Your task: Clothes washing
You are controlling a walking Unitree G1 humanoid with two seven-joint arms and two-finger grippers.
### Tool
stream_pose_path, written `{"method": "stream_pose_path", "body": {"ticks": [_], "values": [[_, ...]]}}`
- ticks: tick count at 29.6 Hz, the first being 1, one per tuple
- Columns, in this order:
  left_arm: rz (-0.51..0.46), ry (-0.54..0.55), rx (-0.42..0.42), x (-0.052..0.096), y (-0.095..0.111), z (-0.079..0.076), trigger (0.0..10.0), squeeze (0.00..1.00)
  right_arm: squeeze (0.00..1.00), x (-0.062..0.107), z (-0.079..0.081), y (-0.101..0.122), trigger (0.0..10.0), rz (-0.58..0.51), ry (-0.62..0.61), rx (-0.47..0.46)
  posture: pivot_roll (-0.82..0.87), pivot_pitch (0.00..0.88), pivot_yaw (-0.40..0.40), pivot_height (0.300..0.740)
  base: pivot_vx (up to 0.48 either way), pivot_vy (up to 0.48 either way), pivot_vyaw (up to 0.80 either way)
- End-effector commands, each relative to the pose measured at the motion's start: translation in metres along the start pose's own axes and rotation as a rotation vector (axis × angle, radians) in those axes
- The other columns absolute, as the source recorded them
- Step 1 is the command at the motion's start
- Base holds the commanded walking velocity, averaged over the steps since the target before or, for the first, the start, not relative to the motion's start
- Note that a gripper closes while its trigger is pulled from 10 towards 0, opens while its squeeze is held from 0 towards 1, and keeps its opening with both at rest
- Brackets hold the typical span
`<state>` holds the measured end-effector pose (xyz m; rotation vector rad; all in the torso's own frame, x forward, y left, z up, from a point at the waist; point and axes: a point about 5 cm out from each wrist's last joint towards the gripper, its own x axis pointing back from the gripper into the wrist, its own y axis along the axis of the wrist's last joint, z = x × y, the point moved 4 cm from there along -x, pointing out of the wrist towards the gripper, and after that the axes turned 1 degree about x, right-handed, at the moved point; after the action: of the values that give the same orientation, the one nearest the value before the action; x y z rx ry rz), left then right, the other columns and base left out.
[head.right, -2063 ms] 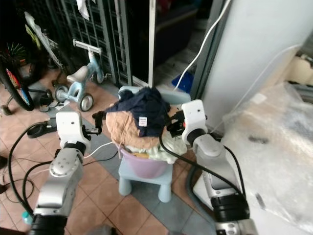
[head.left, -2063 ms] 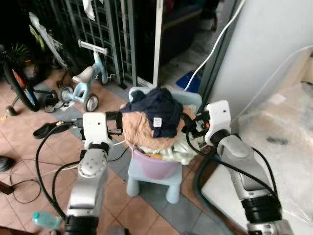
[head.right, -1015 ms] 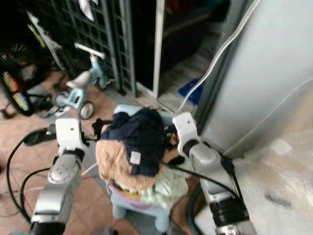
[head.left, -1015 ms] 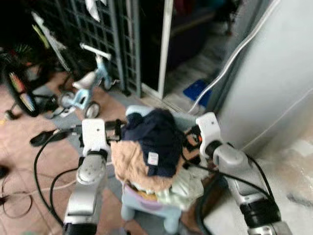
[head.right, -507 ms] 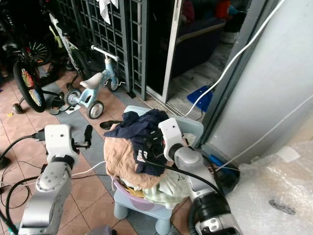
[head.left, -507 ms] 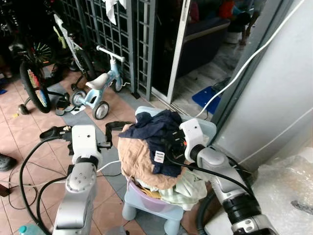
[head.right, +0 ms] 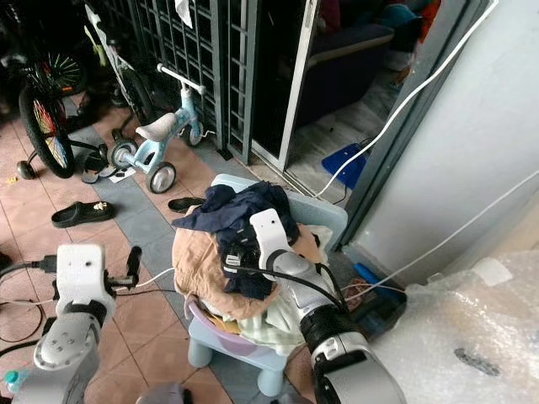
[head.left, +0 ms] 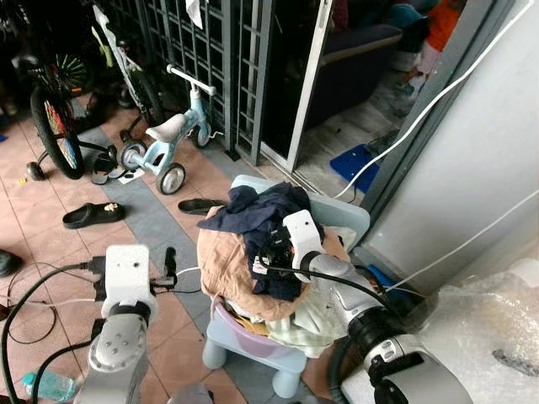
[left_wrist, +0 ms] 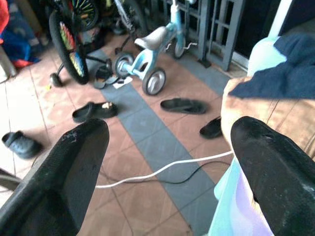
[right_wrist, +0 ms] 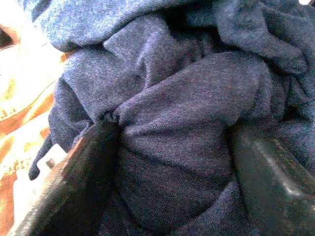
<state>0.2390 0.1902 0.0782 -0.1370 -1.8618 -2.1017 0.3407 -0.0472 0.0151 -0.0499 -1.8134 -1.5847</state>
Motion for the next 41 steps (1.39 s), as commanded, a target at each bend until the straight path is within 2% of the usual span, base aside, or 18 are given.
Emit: {"method": "stream_pose_path", "body": {"ticks": [1,15,18,19,23,24,26,28,29,32,36,38,41], "values": [[-0.016,-0.002,-0.002,0.001,0.007,-0.001,10.0,0.00,0.00,-0.001,0.000,-0.011,0.0,0.046,-0.004,-0.019,0.19,0.027,-0.091,0.740,0.000,0.000,0.00],[-0.022,-0.020,-0.007,-0.009,0.012,-0.007,10.0,0.00,0.00,0.000,-0.013,-0.020,0.0,0.053,-0.026,-0.062,0.15,0.004,-0.090,0.740,0.000,0.000,0.00],[-0.144,-0.005,-0.092,-0.010,0.033,-0.007,10.0,0.00,0.00,0.000,-0.017,-0.018,0.0,0.049,-0.039,-0.028,0.14,0.000,-0.088,0.740,0.000,0.000,0.00],[-0.190,-0.029,-0.096,-0.011,0.043,-0.013,10.0,0.00,0.00,0.001,-0.018,-0.017,0.0,0.047,-0.038,-0.030,0.14,0.000,-0.089,0.740,0.000,0.000,0.00],[-0.170,-0.038,-0.059,-0.014,0.042,-0.020,10.0,0.00,0.00,0.002,-0.020,-0.014,0.0,0.021,-0.040,-0.049,0.13,0.000,-0.088,0.740,0.000,0.000,0.00],[-0.165,-0.040,-0.063,-0.016,0.039,-0.022,10.0,0.00,0.00,0.003,-0.021,-0.007,0.0,-0.029,-0.040,-0.079,0.10,0.000,-0.078,0.740,0.000,0.000,0.00],[-0.166,-0.042,-0.070,-0.017,0.038,-0.023,10.0,0.00,0.00,0.004,-0.022,-0.003,0.0,-0.058,-0.039,-0.095,0.10,0.000,-0.078,0.740,0.000,0.000,0.00],[-0.191,-0.061,-0.105,-0.018,0.039,-0.028,10.0,0.00,0.00,0.007,-0.025,0.008,0.0,-0.127,-0.039,-0.120,0.08,0.000,-0.069,0.740,0.000,0.000,0.00],[-0.205,-0.086,-0.099,-0.021,0.041,-0.036,10.0,0.00,0.00,0.015,-0.028,0.025,0.0,-0.230,-0.037,-0.149,0.07,0.000,-0.058,0.740,0.000,0.000,0.00],[-0.216,-0.098,-0.086,-0.027,0.046,-0.042,10.0,0.00,0.00,0.026,-0.031,0.045,0.0,-0.345,-0.033,-0.168,0.05,0.000,-0.049,0.740,0.000,0.000,0.00],[-0.226,-0.102,-0.083,-0.030,0.049,-0.044,10.0,0.00,0.00,0.033,-0.033,0.054,0.0,-0.406,-0.033,-0.178,0.03,0.000,-0.046,0.740,0.000,0.000,0.00],[-0.262,-0.099,-0.087,-0.038,0.060,-0.046,10.0,0.00,0.00,0.057,-0.038,0.076,0.0,-0.551,-0.037,-0.166,0.02,0.000,-0.042,0.740,0.000,0.000,0.00],[-0.280,-0.086,-0.078,-0.044,0.067,-0.043,10.0,0.00,0.00,0.078,-0.046,0.089,0.0,-0.640,-0.069,-0.165,0.02,0.000,-0.043,0.740,0.000,0.000,0.00]]}}
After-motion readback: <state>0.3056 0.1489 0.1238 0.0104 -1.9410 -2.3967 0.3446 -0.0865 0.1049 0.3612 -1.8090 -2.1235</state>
